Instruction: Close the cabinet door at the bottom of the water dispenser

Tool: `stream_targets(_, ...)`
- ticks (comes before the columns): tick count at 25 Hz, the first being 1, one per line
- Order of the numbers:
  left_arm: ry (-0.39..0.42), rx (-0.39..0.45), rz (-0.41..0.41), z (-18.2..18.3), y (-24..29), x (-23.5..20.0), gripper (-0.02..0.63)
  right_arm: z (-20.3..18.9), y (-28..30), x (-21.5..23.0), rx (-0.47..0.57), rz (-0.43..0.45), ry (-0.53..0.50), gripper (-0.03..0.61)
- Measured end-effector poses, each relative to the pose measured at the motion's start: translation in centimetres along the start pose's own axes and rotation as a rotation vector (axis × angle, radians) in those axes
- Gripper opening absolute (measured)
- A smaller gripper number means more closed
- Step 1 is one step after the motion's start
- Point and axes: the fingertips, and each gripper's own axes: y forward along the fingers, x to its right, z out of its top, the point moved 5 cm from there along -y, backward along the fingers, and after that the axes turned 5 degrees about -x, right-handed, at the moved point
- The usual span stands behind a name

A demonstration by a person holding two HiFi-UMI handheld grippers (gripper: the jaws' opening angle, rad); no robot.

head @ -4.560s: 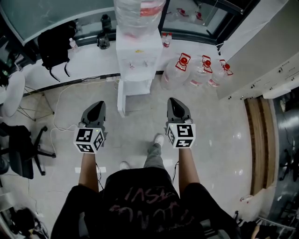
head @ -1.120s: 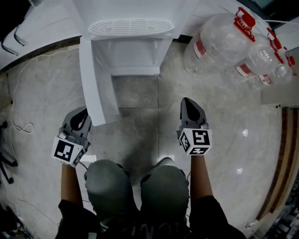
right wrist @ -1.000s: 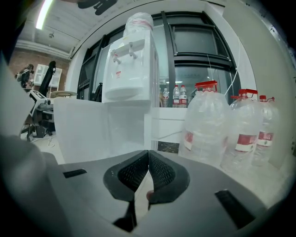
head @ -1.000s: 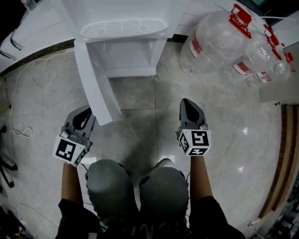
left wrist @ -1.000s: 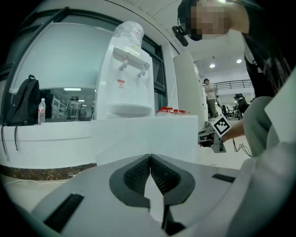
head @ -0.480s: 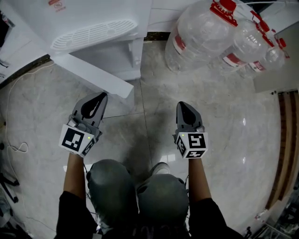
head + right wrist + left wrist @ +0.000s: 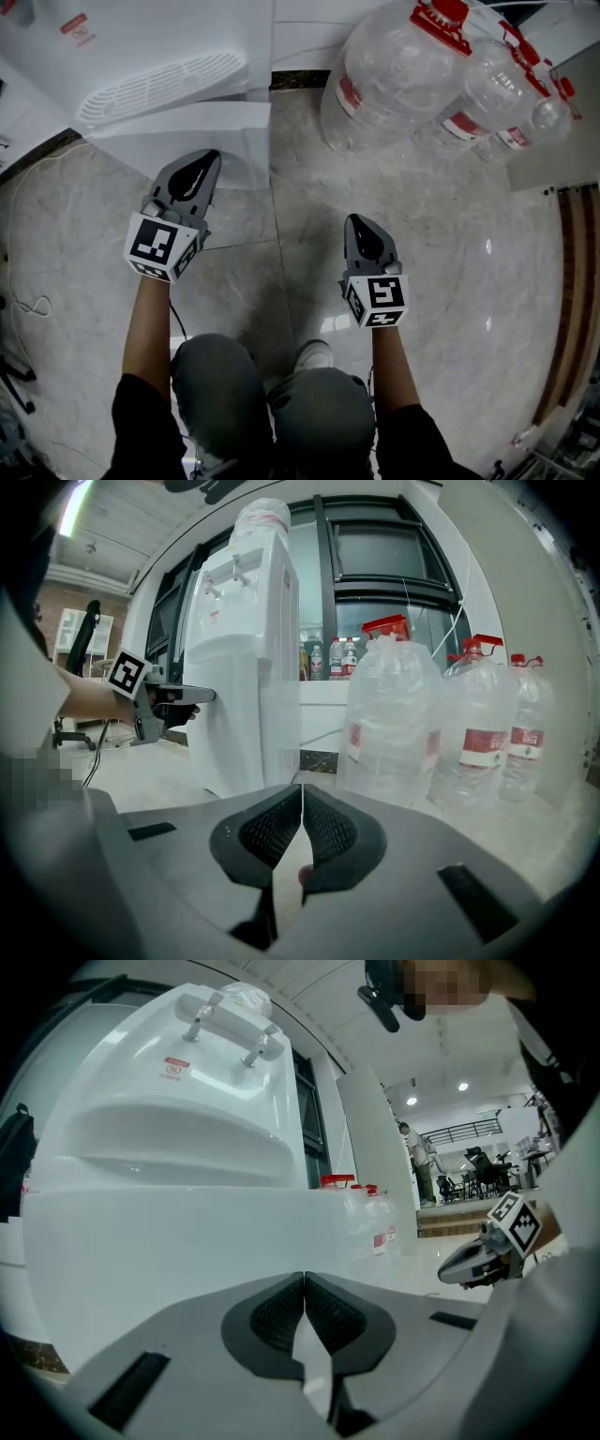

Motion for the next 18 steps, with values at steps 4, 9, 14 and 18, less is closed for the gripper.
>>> stream_targets(4, -0.005, -0.058, 0.056, -0.2, 2.5, -1.4, 0.014, -0.5, 0.3, 0.9, -0.015, 0.004, 0.002, 0.014)
stream_targets(9, 0.006, -0.085, 0.05, 0.0, 4.4, -1.9, 0.014, -1.0, 0.3, 1.7, -0.033, 0.0, 0.01, 0.014)
stream_targets(14, -0.001, -0.092, 0.034, -0.1, 4.7, -1.7, 0.014, -1.1, 0.3, 1.8, -0.031, 0.001, 0.007, 0.014)
stream_targets(18, -0.021, -0.077, 0.025, 0.0, 3.6, -1.3, 0.014, -0.7, 0.2, 1.3, -0.035, 0.007, 0.005, 0.014)
